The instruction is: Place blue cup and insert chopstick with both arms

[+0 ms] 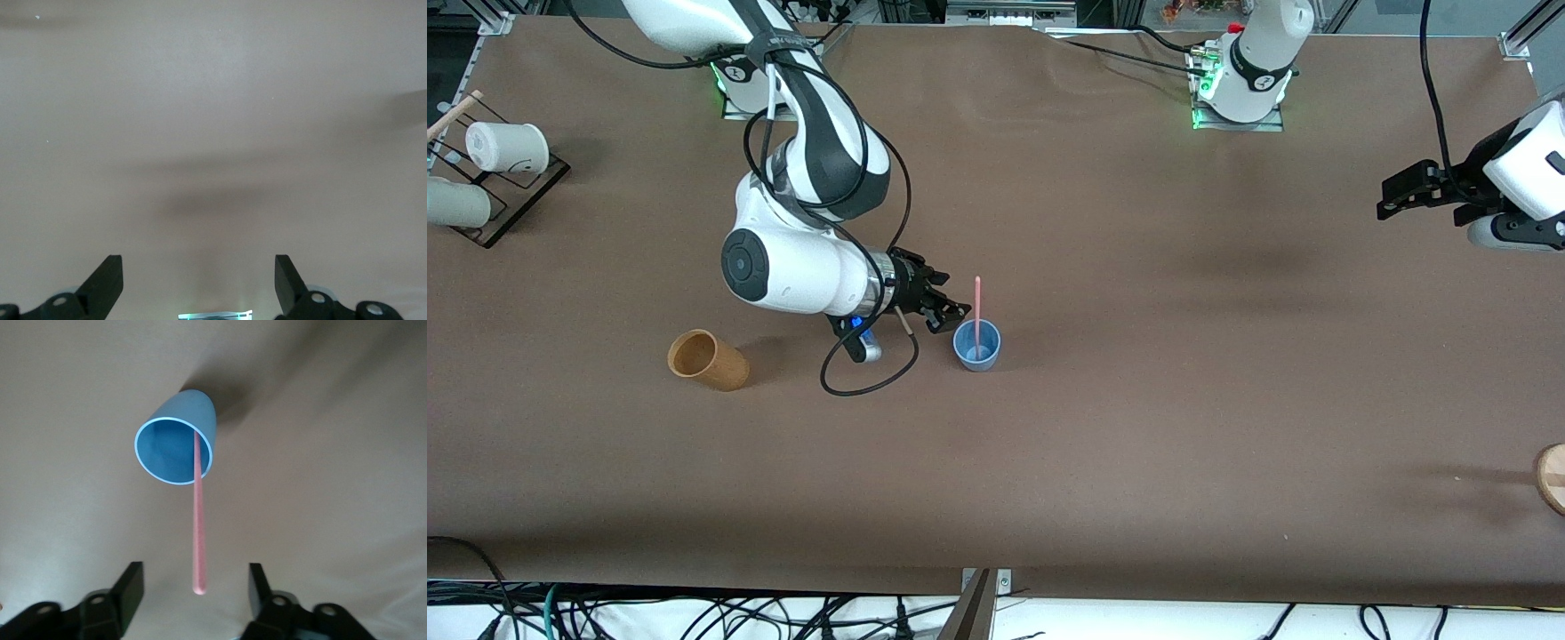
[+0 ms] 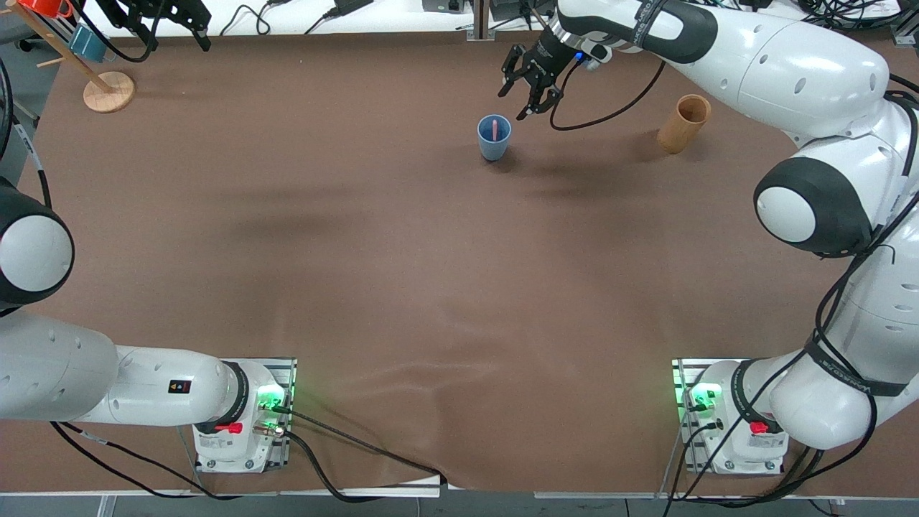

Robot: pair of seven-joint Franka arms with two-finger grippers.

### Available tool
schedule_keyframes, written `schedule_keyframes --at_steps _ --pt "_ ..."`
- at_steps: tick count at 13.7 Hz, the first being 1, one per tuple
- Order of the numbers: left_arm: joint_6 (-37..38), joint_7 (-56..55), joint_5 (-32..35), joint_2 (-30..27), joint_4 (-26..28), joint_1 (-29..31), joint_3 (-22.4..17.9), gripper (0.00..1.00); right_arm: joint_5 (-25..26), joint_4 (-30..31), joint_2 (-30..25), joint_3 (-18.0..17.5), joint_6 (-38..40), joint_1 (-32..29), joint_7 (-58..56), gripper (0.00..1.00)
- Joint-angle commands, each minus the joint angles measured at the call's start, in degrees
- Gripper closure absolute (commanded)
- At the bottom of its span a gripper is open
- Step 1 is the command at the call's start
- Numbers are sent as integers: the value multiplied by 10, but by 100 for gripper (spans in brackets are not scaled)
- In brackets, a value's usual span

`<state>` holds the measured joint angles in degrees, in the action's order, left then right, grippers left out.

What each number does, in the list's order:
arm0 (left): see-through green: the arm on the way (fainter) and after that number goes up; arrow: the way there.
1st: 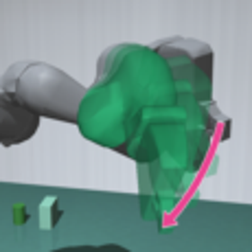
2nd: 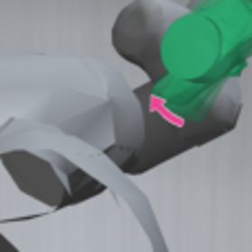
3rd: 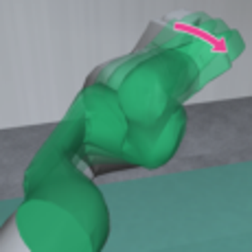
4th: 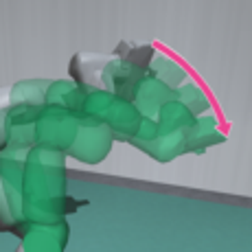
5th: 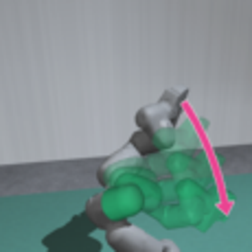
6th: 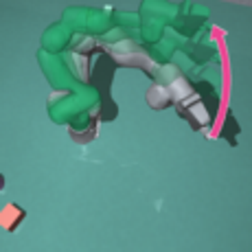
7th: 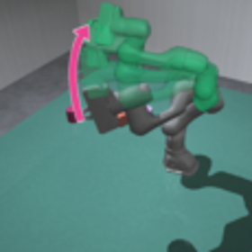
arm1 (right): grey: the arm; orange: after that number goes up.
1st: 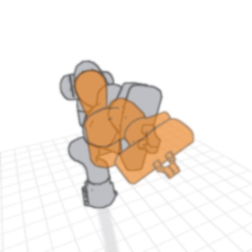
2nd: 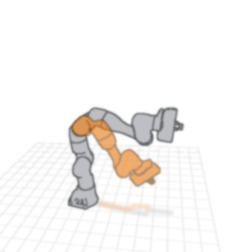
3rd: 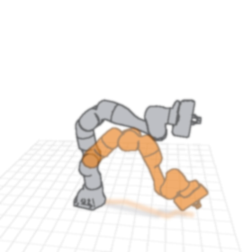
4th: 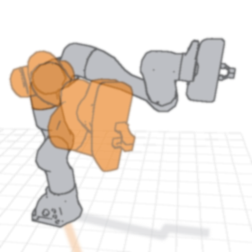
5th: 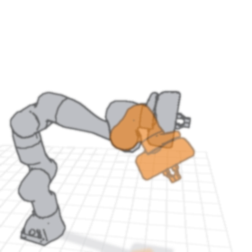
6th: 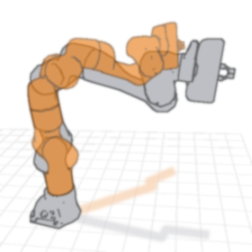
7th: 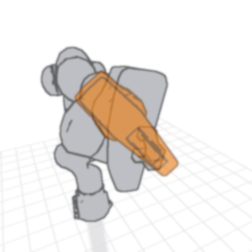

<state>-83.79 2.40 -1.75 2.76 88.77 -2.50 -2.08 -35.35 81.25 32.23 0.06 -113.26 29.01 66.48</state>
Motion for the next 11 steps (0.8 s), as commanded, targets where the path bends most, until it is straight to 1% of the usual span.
schedule_keyframes --at_steps 1,2,4,5,7,10,11 --pt "-10 6 -9 8 -9 1 -2 0 19 0 -36 11 3 -4 -47 0" --pt "-10 6 -9 11 -13 0 -2 0 28 -1 -45 28 11 -4 -75 0" --pt "-9 6 -9 12 -13 0 -1 0 69 -4 -64 53 15 -4 -163 0" --pt "-9 5 -9 12 -13 0 -1 0 86 -3 -74 73 16 -4 -202 0" --pt "-9 7 -9 13 -12 0 -1 0 114 -3 -85 104 40 -4 -306 0" --pt "-9 7 -9 14 -12 0 -1 0 202 -3 -103 142 93 -2 -467 0" --pt "-9 8 -9 18 -13 0 -1 0 233 -3 -117 146 102 -4 -529 0"
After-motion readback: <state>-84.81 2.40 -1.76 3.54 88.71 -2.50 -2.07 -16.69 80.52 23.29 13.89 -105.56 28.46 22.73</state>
